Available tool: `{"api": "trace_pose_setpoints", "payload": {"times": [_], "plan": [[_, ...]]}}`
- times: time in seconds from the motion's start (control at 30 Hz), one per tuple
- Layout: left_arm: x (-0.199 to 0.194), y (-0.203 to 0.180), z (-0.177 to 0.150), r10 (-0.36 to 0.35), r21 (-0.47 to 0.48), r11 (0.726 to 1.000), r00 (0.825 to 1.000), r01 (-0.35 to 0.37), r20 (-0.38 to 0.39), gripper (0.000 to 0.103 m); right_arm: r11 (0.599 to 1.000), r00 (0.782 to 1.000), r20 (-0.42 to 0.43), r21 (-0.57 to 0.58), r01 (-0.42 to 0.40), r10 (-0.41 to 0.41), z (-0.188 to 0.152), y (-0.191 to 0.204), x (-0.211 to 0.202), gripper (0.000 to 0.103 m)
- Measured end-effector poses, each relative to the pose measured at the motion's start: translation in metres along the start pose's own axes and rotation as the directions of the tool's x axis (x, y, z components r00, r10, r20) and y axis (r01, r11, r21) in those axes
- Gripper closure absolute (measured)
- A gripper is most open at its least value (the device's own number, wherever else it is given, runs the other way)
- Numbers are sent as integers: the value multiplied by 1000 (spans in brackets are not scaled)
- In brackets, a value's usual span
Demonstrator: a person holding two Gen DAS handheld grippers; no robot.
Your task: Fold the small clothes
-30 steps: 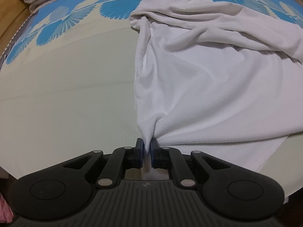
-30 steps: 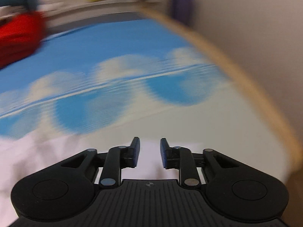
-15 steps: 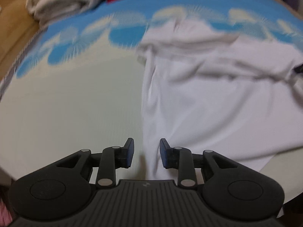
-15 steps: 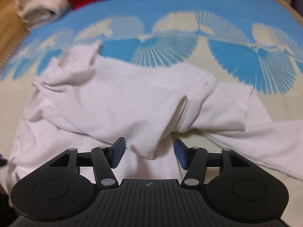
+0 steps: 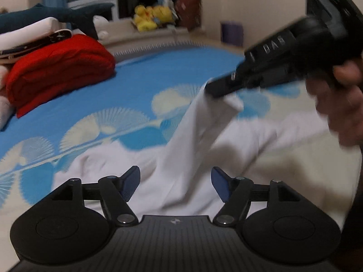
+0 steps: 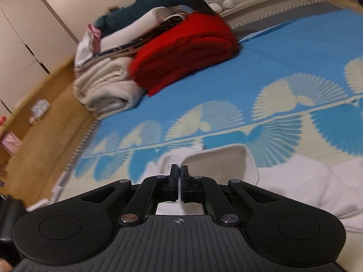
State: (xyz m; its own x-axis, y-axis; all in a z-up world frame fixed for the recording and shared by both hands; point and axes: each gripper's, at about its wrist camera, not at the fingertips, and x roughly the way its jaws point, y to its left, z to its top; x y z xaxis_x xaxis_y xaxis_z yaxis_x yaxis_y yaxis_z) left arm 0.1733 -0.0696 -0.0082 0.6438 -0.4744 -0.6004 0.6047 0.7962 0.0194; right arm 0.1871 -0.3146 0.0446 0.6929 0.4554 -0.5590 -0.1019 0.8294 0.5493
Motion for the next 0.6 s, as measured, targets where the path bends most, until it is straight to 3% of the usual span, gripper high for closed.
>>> {"api": "trace_pose_setpoints", "payload": {"times": [0.07,0.2,0.23,0.27,0.3,0.33,0.43,0.5,0.57,0.6], "plan": [[14,-4,-2,4,-43,999,1000,-3,23,29,1000,1000,-20,-24,-19,19,0,3,5,103],[33,-23,3,-4,47,999,998,1,63,31,995,995,-49,-26,-93,92,2,11,15,103],[37,-24,4,-3,57,998,997,-2,73,41,993,992,-62,-38,-111,109,3,14,19,103],[43,-23,6,5,60,998,997,-10,74,62,991,990,-73,-49,-122,119,3,16,22,103],[47,-18,6,10,56,998,998,-13,62,77,989,988,-85,-62,-135,130,2,20,24,102],[52,-14,6,14,52,998,999,-17,47,101,987,986,-97,-74,-143,136,2,23,28,102],[54,13,5,38,38,998,999,-39,35,101,989,987,-106,-70,-131,123,5,26,35,97],[46,52,3,81,-46,996,997,-80,10,101,991,989,-91,-55,-119,114,10,26,37,70],[36,106,-5,154,-148,977,988,-156,-26,101,993,995,-39,-75,-94,91,16,26,34,65],[27,145,-13,231,-210,948,971,-239,-60,101,995,998,-19,-79,-67,65,19,24,33,65]]}}
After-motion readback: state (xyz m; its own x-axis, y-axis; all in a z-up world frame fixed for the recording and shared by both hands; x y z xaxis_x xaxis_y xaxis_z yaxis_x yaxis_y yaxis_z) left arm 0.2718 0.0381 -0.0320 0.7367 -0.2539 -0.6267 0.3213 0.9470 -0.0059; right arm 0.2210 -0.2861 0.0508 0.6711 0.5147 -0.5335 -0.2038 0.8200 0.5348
